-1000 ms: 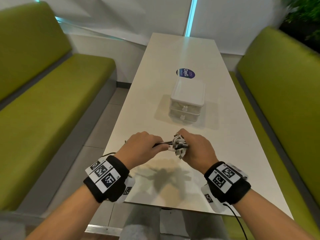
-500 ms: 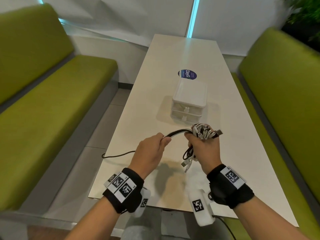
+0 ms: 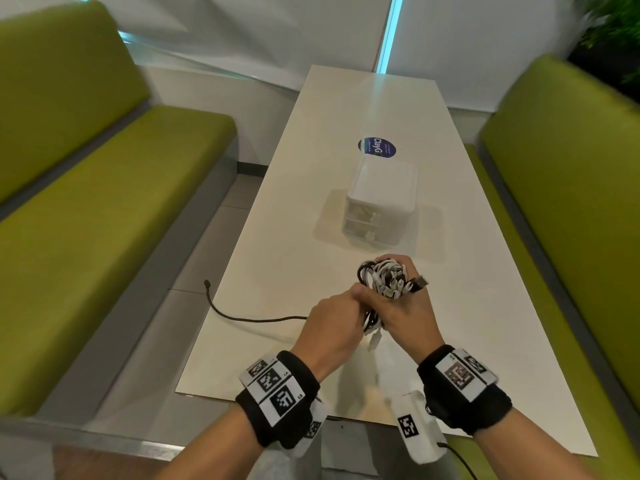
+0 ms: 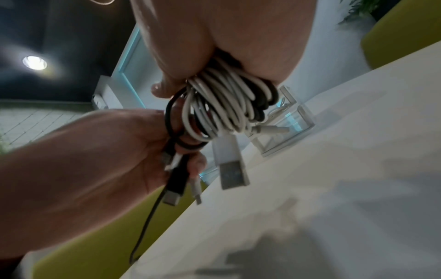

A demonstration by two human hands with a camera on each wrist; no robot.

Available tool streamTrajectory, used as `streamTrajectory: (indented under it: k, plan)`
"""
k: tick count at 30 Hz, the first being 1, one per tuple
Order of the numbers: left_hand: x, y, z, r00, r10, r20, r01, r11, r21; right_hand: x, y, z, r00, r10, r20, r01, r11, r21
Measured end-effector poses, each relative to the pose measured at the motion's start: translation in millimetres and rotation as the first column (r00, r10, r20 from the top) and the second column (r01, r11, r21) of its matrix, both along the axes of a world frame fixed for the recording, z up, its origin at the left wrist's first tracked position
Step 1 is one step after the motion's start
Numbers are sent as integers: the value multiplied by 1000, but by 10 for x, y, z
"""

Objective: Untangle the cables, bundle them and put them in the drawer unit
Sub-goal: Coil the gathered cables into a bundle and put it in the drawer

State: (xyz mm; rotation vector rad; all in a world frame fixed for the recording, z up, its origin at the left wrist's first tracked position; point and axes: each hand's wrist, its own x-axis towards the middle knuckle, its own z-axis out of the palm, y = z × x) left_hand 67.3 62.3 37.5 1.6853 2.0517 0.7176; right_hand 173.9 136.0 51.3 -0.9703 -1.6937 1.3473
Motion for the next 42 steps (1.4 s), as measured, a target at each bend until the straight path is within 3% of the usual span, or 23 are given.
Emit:
streamTrajectory:
  k: [3, 8, 10, 12, 14, 15, 18, 24, 27, 31, 37, 42]
  plan:
    - [30, 16, 128, 980, -96, -177, 85, 994, -69, -4, 13, 52, 998, -24, 56, 24, 1000, 17]
    - [48, 13, 185, 860, -341, -379, 307, 940, -149, -8, 31, 24, 998, -39, 46, 38, 999, 25]
    - [62, -10, 116, 889, -337, -311, 324, 942, -93, -6, 40, 1, 996, -63, 55, 62, 998, 31]
    - [74, -58, 89, 968, -244, -64, 243, 970, -16, 8, 81, -10, 995, -98, 18, 98, 995, 1]
    - [86, -123, 82, 979, -103, 178, 98, 994, 39, 6, 145, 27, 986, -158, -52, 155, 986, -62]
    - [91, -149, 64, 973, -60, 221, 51, 998, 45, 5, 168, 65, 979, -178, -94, 168, 980, -109]
    - [67, -145, -8, 981, -17, 192, 25, 999, -40, -1, 166, 179, 975, -128, -183, 86, 970, -226]
    - [28, -114, -81, 987, -162, 12, 162, 983, -85, 97, 151, 204, 971, -21, -237, -56, 948, -313]
    - [16, -117, -131, 977, -214, -24, 209, 970, -126, 97, 145, 194, 985, 42, -170, -84, 966, -246]
    - [-102, -174, -153, 975, -216, 58, 223, 962, -160, 55, 158, 172, 998, 51, -25, -54, 990, -129]
    - [-868, -436, -215, 986, -164, 37, 168, 961, -221, 134, 269, 147, 993, 59, 99, -62, 998, 28]
    - [-1009, -402, -65, 984, -179, -4, 179, 983, -42, 69, 137, 85, 934, 202, 296, -257, 953, 162]
